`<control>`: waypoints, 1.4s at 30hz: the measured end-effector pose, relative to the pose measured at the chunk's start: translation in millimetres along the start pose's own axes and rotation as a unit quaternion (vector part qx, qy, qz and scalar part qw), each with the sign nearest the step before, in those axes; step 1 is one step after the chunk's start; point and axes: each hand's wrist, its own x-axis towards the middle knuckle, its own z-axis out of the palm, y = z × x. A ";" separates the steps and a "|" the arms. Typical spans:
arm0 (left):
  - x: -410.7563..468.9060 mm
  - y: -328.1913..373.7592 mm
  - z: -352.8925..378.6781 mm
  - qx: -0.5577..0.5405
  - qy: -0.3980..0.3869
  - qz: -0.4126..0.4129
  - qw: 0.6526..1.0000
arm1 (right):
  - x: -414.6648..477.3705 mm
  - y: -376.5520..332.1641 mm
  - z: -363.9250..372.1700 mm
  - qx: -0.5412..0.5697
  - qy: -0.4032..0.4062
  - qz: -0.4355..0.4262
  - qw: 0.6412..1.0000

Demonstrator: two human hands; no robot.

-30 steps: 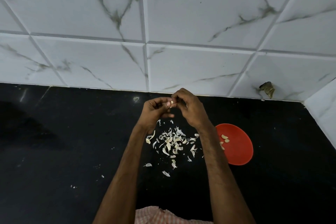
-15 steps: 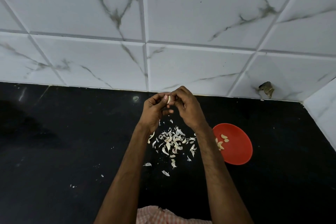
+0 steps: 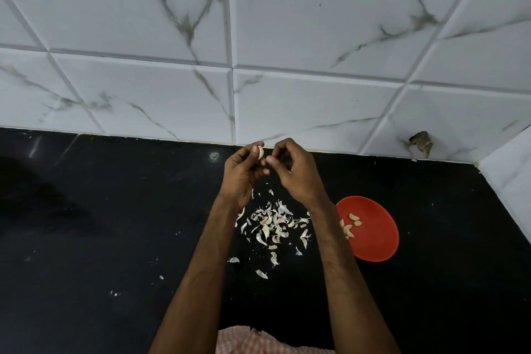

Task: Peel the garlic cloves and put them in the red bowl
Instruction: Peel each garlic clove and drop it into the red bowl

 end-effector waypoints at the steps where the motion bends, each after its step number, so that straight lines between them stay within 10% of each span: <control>1: -0.1 -0.2 0.6 0.001 0.000 -0.001 1.000 | 0.2 -0.8 1.5 0.004 0.003 0.005 1.000; 42: -1.2 18.4 12.6 0.070 -0.050 -0.126 0.988 | 4.3 7.9 1.9 0.120 0.056 -0.022 0.991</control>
